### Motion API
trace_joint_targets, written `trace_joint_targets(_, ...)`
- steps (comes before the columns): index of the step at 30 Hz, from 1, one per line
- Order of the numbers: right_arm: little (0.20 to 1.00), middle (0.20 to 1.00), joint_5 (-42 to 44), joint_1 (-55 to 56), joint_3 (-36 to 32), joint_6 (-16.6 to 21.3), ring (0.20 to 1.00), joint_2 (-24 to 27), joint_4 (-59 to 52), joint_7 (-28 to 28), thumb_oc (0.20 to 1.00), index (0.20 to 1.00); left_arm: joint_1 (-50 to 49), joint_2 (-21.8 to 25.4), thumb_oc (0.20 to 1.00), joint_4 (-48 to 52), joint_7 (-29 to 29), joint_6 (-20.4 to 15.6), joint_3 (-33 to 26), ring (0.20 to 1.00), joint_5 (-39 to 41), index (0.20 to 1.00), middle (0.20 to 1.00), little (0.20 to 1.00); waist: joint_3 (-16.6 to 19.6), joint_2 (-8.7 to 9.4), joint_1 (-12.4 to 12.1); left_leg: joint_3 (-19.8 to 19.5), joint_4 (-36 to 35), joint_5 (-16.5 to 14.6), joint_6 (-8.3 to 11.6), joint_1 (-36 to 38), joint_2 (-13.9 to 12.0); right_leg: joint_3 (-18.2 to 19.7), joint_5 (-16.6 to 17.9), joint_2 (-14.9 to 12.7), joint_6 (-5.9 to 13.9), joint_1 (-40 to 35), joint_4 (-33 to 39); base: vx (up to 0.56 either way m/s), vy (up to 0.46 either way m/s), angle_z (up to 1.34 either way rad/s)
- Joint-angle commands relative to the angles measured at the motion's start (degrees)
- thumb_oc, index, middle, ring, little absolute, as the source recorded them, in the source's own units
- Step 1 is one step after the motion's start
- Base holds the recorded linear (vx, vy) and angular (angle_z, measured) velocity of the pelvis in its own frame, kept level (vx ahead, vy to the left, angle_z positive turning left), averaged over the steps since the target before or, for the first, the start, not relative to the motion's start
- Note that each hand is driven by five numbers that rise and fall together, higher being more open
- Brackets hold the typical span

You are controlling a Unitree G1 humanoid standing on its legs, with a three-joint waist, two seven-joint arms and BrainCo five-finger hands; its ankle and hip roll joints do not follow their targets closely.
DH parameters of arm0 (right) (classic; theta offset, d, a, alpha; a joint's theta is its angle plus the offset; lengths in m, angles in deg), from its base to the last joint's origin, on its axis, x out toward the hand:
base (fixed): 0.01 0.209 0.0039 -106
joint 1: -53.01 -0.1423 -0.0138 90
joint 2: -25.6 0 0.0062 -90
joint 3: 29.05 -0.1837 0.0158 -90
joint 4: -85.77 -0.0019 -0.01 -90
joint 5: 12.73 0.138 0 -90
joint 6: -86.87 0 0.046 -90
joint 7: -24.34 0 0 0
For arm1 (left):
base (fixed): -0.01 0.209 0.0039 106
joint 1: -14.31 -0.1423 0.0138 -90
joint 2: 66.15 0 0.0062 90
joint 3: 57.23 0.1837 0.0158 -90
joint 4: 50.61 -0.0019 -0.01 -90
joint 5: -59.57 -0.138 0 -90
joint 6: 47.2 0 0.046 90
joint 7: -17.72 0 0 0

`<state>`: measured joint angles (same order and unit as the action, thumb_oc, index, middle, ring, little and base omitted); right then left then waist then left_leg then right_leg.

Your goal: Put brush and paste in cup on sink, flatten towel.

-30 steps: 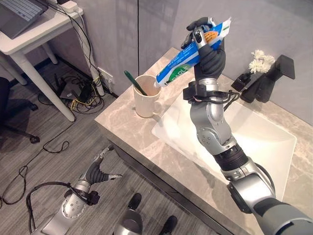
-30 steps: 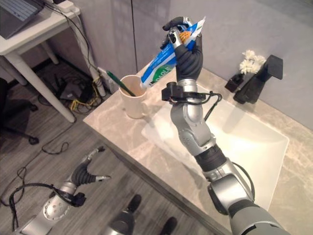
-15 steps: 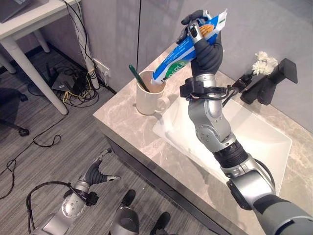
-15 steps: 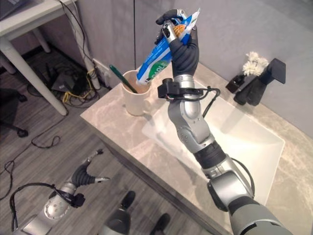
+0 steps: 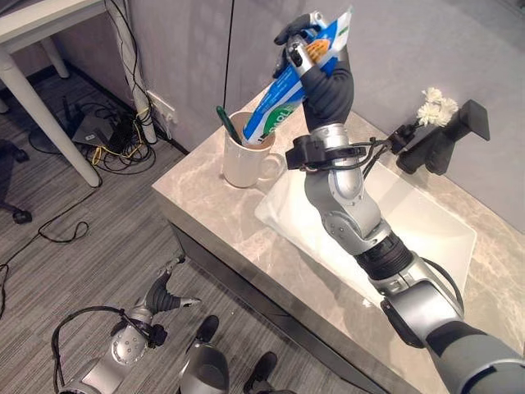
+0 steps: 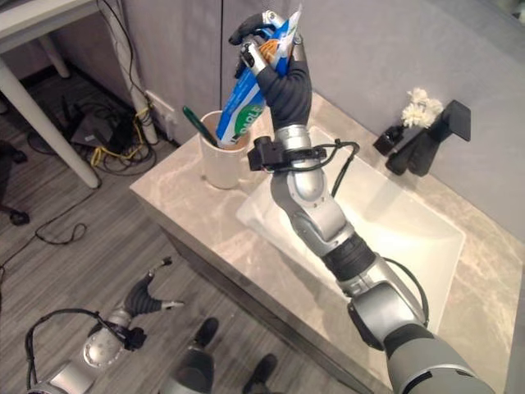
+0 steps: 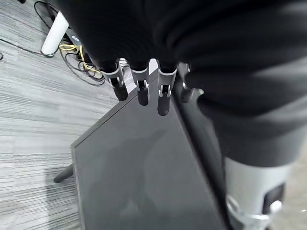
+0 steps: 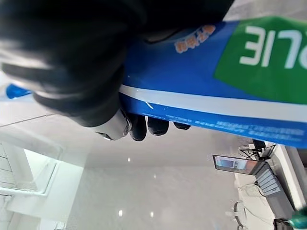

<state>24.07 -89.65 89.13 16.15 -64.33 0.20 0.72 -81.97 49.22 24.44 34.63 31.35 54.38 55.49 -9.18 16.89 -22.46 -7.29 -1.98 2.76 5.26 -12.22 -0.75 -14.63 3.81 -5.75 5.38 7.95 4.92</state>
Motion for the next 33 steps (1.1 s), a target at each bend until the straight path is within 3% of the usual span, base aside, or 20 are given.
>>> trace_joint_targets(1,0.200,0.200,-3.67,-5.97,-1.19,2.17,0.200,2.16,-3.25,0.69,0.200,0.200,-1.33,0.16,1.000,2.11,1.26,-2.09,0.43,1.000,-1.60,1.000,1.000,1.000,2.50,-0.24,-0.51,-1.43,-3.02,1.07,-2.45,0.14,0.88,2.50,3.12,-3.64,4.50,-2.33,-0.09,0.00,0.000,0.00)
trace_joint_targets(15,0.200,0.200,-9.24,-7.83,0.61,0.24,0.200,3.96,-2.46,0.92,0.200,0.200,-5.28,3.38,1.000,12.14,1.21,-3.62,-3.61,1.000,0.80,1.000,1.000,1.000,1.98,-0.51,-0.83,-1.56,-3.02,1.11,-2.62,-0.31,1.04,2.48,3.26,-3.65,4.68,-1.93,-0.04,0.00,0.000,0.00)
trace_joint_targets(33,0.222,0.222,-11.61,-9.32,2.51,-1.27,0.222,3.16,2.35,1.04,0.222,0.222,-4.94,4.03,1.000,13.48,1.58,-3.98,-3.49,1.000,1.28,1.000,1.000,1.000,1.27,-0.73,-1.38,-1.99,-3.02,1.09,-2.79,-0.70,1.00,2.56,3.56,-3.53,4.77,-1.57,-0.06,0.00,0.000,0.00)
